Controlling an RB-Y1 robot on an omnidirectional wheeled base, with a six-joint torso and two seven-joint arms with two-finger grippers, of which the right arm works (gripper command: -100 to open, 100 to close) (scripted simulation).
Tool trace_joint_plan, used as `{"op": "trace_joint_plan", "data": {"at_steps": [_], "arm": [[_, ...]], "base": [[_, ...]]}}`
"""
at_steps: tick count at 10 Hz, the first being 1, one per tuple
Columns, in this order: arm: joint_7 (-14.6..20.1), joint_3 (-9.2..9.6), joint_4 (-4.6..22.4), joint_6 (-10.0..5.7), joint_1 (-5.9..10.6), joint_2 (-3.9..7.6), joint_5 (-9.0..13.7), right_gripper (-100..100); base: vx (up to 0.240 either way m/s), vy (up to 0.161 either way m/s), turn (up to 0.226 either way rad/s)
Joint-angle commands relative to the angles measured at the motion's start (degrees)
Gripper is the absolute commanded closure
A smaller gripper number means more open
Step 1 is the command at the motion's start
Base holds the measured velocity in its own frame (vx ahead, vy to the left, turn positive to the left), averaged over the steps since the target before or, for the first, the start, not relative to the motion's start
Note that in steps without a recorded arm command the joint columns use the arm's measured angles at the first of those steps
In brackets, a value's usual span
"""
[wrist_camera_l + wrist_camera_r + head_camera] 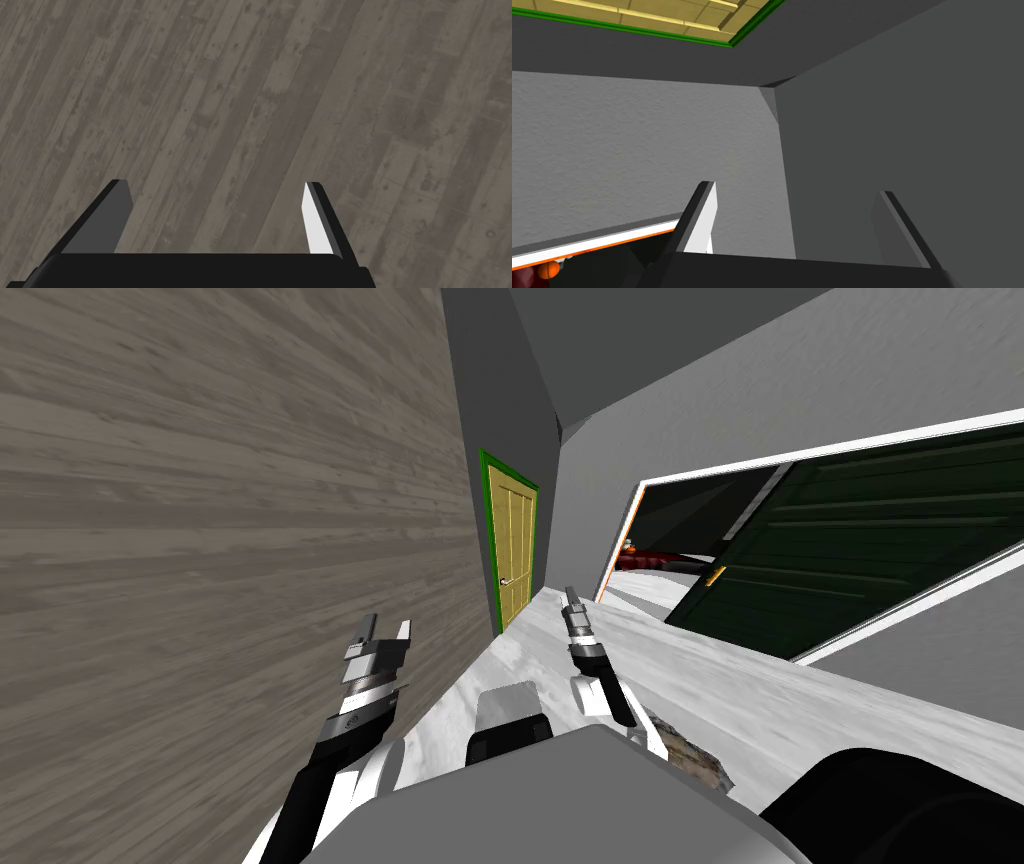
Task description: Pull the door open
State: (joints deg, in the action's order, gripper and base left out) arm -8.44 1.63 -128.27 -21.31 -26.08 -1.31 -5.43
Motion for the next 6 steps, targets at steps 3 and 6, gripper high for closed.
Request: {"op": "trace_joint_plan", "data": {"at_steps": [3,6], "arm": [[1.08,0.67,3.93,-1.58,0.94,1.72,0.92,-100],[2.45,1.52,8.94,-3.58,2.13,3.66,2.08,-100]], "base": [[0.092,-0.02,0.097],[0.124,-0.043,0.132]]}}
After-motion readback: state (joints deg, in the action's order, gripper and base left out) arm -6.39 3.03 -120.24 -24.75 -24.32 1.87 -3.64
